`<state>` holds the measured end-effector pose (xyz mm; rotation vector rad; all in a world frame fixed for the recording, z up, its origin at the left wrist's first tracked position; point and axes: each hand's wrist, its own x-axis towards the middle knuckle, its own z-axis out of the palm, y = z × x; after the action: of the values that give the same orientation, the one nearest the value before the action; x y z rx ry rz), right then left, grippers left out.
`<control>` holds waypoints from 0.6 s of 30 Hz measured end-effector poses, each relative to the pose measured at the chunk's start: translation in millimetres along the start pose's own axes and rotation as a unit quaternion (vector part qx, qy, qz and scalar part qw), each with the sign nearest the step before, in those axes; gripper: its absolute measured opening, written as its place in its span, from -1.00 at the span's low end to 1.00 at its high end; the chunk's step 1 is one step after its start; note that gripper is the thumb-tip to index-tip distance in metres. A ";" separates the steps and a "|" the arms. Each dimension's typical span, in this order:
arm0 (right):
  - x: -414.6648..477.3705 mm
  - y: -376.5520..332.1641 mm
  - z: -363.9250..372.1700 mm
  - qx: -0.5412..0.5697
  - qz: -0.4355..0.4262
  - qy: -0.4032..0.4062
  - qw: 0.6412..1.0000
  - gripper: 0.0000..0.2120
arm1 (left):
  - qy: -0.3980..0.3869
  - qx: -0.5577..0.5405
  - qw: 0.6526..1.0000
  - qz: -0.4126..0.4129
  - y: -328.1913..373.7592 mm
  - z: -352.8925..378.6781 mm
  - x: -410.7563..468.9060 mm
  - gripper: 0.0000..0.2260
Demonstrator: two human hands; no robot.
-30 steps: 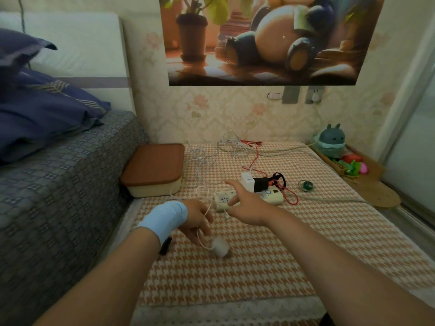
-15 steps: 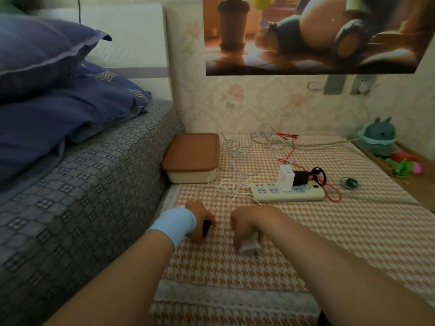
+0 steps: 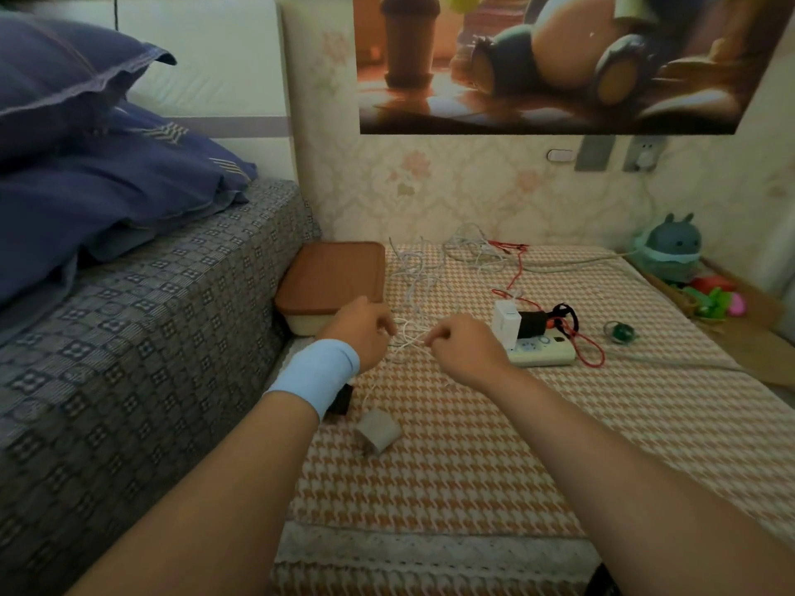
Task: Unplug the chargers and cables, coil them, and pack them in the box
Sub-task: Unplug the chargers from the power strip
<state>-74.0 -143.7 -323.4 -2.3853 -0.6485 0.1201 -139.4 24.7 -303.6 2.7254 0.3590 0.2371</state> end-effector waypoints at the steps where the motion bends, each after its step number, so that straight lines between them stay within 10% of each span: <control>1: 3.4 6.6 -9.6 0.000 0.022 0.049 0.999 -0.75 | 0.014 -0.025 0.999 0.023 9.9 3.8 3.0 -0.74; 7: 21.7 77.1 -58.5 -0.085 0.112 0.213 0.967 -0.89 | -0.007 -0.128 0.989 0.069 69.7 53.0 36.9 -0.80; 18: 63.6 160.7 -46.5 -0.271 -0.043 0.031 0.961 -0.39 | -0.032 -0.247 0.968 0.020 118.8 148.9 105.4 -0.33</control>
<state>60.6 -246.3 -381.5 -2.8602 -0.8366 -0.1941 18.3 -103.8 -381.2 2.2430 0.1944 0.2156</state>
